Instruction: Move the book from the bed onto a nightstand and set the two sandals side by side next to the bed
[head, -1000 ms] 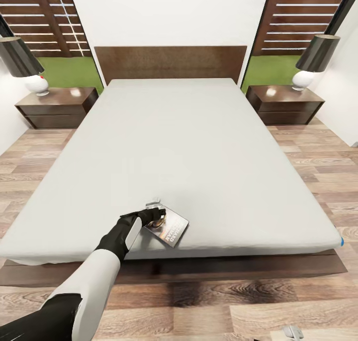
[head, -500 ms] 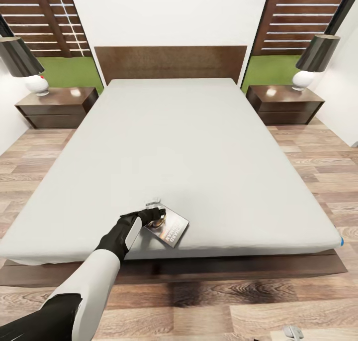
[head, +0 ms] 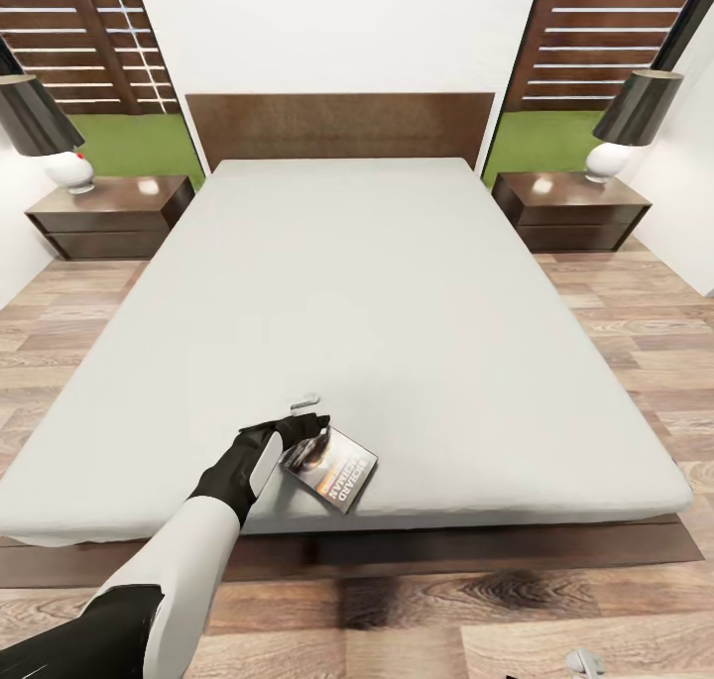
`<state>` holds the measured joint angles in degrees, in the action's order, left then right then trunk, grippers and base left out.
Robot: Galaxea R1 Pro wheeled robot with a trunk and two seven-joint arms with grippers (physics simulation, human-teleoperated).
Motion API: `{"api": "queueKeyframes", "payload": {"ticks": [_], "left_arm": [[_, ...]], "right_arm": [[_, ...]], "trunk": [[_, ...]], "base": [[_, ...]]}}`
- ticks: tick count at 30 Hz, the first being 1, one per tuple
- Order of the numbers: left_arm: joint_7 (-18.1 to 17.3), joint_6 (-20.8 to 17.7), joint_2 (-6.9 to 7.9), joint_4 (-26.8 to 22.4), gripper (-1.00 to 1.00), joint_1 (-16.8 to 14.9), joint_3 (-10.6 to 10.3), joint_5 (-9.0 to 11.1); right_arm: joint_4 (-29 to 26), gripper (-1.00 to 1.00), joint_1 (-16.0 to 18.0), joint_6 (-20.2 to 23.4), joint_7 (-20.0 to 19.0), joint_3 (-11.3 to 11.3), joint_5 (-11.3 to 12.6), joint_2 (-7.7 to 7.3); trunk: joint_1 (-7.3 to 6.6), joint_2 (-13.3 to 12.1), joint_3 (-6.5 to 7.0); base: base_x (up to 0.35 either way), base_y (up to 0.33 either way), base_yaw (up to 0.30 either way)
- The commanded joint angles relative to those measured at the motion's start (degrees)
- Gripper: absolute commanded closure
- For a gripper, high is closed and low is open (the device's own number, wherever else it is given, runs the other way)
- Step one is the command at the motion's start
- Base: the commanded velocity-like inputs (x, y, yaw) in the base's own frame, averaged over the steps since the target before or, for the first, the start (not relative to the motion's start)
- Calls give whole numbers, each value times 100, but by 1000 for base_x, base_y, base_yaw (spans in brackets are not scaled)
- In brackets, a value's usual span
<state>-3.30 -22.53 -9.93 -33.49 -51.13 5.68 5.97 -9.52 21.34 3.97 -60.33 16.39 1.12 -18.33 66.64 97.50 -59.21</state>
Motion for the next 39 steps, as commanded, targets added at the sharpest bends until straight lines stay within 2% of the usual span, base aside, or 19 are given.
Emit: {"api": "queueKeyframes", "payload": {"ticks": [1, 39], "left_arm": [[-18, -41, -7, -8, -100, -2, 39, 36], [-22, -41, -7, 17, -100, -2, 39, 44]], "right_arm": [[-2, -100, 2, 42, -22, 13, 11, 1], [-5, -100, 2, 42, -22, 13, 11, 5]], "trunk": [[0, 2, -4], [0, 2, -4]], "base": [[5, 0, 0], [18, -51, 0]]}}
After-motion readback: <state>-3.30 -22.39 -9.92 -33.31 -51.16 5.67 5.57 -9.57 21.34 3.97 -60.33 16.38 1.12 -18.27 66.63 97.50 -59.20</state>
